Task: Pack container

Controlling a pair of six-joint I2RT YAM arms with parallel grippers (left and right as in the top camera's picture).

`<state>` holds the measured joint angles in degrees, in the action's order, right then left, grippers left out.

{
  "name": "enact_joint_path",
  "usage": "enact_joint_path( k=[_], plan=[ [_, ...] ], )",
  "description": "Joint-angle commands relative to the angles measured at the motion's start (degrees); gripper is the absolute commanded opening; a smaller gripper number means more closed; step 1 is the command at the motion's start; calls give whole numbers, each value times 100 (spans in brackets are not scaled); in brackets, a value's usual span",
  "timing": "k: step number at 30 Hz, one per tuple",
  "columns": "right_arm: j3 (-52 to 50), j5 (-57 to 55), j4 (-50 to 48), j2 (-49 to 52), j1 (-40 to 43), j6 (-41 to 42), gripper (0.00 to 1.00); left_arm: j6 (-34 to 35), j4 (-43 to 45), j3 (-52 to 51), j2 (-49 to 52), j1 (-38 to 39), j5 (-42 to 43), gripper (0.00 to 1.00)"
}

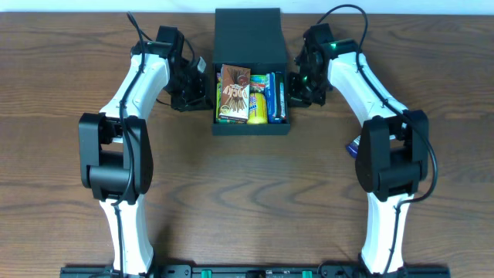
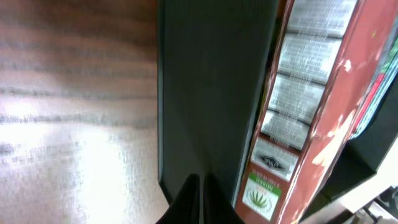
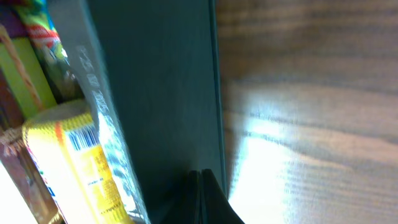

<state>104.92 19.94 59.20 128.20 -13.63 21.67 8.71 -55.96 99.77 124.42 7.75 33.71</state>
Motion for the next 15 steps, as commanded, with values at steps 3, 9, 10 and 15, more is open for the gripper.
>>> enact_joint_path(
  k=[3,9,10,15],
  plan=[
    [-48,935,149,-48,-289,-116,1,-149,-122,-28,83,225,319,6],
    [-46,1154,212,-48,-240,-116,1,-149,-122,-28,83,267,437,6],
    [-46,1156,236,-48,-205,-116,1,-149,-129,-28,81,238,442,6],
    [-46,1126,485,-48,-68,-256,2,-363,-385,-28,52,188,382,6]
  ],
)
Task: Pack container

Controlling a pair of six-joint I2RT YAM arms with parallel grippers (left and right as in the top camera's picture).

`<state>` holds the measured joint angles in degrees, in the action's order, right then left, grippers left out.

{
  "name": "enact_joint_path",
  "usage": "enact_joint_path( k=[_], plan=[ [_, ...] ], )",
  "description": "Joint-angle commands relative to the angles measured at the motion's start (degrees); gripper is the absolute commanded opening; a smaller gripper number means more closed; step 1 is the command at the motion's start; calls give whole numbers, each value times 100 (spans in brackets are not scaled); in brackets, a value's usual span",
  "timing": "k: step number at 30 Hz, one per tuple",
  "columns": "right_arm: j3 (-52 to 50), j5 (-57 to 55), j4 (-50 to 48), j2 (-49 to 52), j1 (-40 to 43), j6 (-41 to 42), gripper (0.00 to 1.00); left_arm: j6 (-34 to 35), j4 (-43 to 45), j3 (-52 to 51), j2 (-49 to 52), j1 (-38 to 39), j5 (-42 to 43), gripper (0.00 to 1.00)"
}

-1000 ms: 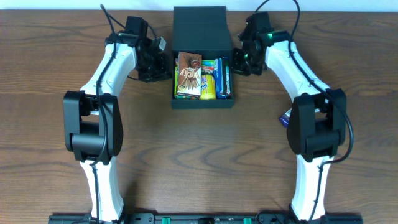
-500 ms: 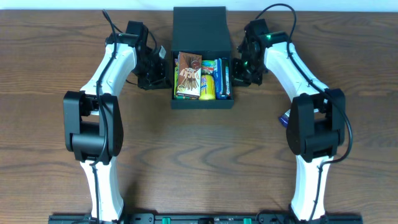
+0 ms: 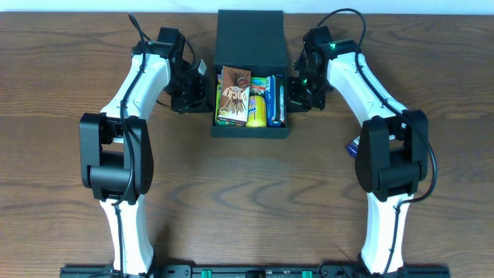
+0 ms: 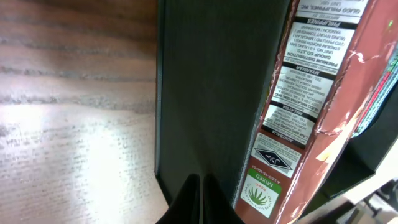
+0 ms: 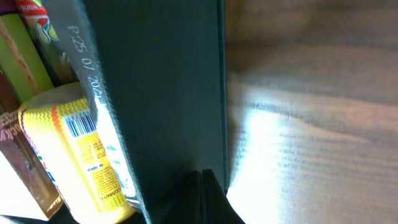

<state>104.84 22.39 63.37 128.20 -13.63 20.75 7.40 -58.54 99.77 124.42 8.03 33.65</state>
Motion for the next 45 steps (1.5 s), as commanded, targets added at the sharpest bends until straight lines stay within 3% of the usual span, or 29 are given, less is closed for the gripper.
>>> enact_joint_path(
  k=[1,9,15,22,36,45],
  plan=[
    [-37,844,111,-48,-48,-177,1,-232,-151,-28,50,160,367,6],
    [83,544,70,-168,282,-212,1,48,223,-26,-57,15,240,6],
    [96,459,-798,-289,492,85,1,942,1073,-28,-142,-221,-282,6],
    [79,457,-1694,-173,492,413,1,1460,1711,-28,92,-184,-313,6],
    [79,1274,-2013,372,481,839,1,1840,2153,-28,603,-157,608,6],
    [79,1626,-1668,372,374,719,1,1578,1963,-28,608,-125,1145,6]
  ],
)
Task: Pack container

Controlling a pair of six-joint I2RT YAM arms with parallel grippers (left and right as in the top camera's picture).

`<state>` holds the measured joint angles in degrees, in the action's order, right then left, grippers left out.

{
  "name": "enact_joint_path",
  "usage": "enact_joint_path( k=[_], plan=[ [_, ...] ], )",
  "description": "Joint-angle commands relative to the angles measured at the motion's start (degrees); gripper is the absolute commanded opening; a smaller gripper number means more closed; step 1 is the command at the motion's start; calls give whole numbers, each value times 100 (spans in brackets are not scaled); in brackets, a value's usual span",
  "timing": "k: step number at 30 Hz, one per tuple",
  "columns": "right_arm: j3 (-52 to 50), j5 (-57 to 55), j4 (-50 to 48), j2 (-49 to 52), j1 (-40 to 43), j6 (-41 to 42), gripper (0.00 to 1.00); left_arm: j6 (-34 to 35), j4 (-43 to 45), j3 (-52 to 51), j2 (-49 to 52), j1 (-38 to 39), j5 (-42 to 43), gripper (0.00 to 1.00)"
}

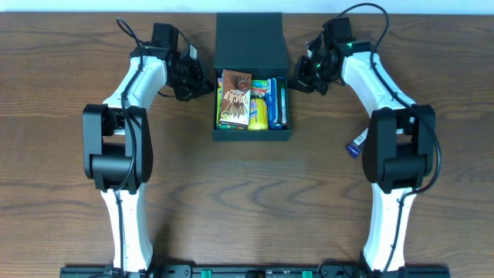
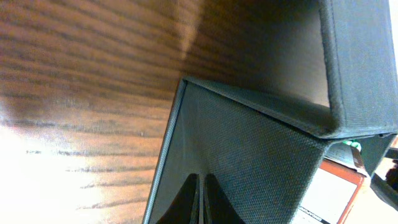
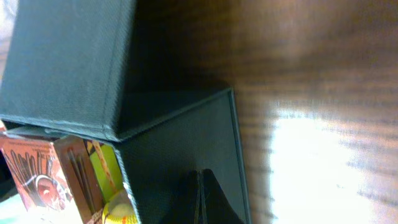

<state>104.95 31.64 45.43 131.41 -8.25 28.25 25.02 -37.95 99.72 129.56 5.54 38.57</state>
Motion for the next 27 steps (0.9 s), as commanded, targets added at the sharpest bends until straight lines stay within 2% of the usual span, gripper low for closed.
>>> enact_joint_path(
  k=[1,9,16,20,24,26,27],
  plan=[
    [68,787,197,48,-168,-83,1,-223,-166,-24,94,138,656,6],
    [70,955,911,48,-181,-481,1,-680,-946,-24,94,291,647,6],
    [122,752,953,35,-136,-636,1,-706,-901,-20,92,243,479,6],
    [435,-92,1366,-140,17,-673,1,-706,-997,66,-4,160,-131,6],
    [931,-1453,2133,-501,175,-647,1,-726,-1060,238,-348,61,-887,6],
    [1062,-2168,2474,-697,258,-365,1,-728,-1001,284,-555,33,-1222,6],
    [1062,-2459,2623,-782,315,-122,10,-730,-962,289,-649,22,-1366,6]
  ],
)
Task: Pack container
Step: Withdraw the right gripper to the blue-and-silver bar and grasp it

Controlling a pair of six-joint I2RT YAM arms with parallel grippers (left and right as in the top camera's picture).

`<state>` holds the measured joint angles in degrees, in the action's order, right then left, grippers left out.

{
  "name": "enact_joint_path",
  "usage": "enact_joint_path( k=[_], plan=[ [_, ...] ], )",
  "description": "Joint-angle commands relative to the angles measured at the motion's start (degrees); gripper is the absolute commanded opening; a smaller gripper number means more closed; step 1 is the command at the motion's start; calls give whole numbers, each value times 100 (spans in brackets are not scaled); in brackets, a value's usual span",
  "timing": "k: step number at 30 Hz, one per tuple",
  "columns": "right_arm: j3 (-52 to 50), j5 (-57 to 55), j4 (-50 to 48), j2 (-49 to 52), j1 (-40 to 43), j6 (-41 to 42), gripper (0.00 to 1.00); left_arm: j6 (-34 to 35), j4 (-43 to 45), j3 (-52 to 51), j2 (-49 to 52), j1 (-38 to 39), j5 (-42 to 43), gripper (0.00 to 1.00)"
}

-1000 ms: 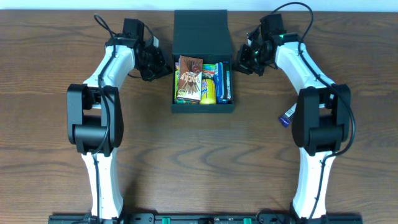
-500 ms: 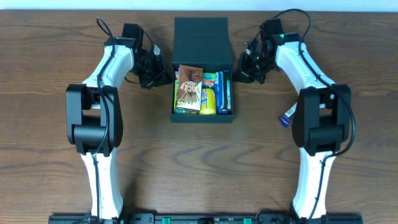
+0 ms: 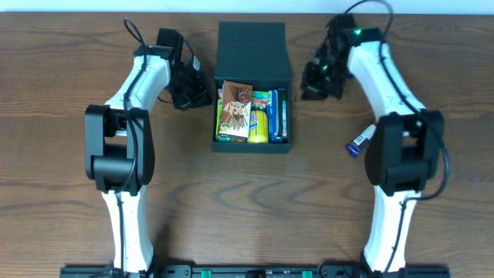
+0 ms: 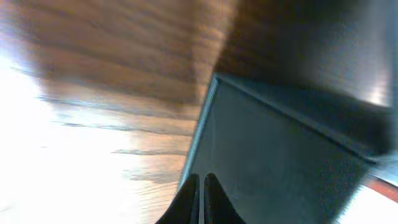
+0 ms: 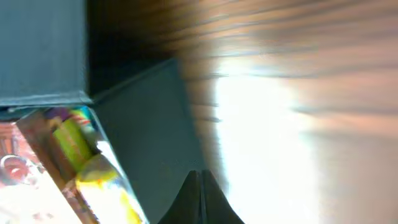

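A dark green box [image 3: 252, 147] sits at the middle back of the table, its lid [image 3: 253, 48] standing open behind it. Inside are a brown snack carton [image 3: 235, 106], a yellow packet [image 3: 258, 125] and a blue packet [image 3: 279, 116]. My left gripper [image 3: 194, 99] is shut, a little off the box's left wall [image 4: 273, 162]. My right gripper [image 3: 309, 89] is shut too, a short way off the right wall [image 5: 149, 137]. A small blue and white tube [image 3: 360, 140] lies on the table to the right.
Brown wooden table [image 3: 247, 201] all round the box. The white arms stretch down both sides toward the front edge.
Both grippers have drawn outward, away from the box's sides; the right one now stands clearly apart from the wall. The box sits slightly lower and tilted. Both stay shut.
Both shut grippers first pressed against the box's side walls near its front. Then they stood further back beside the lid's hinge, still against the box. Now they are off the walls, and the filled box rests with its lid open.
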<state>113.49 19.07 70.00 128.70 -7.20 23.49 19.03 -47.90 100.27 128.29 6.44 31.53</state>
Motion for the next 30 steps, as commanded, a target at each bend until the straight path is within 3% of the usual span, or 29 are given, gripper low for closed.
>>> enact_joint_path(
  k=[1,5,11,20,26,30],
  plan=[
    [208,-1458,348,-581,295,610,30,-140,79,234,-629,-70,-817,6],
    [179,-1781,990,-623,748,977,48,-278,146,234,-769,-70,-925,6],
    [-142,-1781,1333,-621,1381,1132,46,-278,208,232,-767,-70,-925,6],
    [-892,-2031,354,-619,1611,1453,49,-367,297,232,-767,-70,-925,6],
    [-1193,-2474,114,-616,1613,2286,50,-378,295,232,-767,-70,-925,6],
    [-1443,-2433,-155,-612,1617,2345,52,-385,302,232,-767,-70,-925,6]
  ],
)
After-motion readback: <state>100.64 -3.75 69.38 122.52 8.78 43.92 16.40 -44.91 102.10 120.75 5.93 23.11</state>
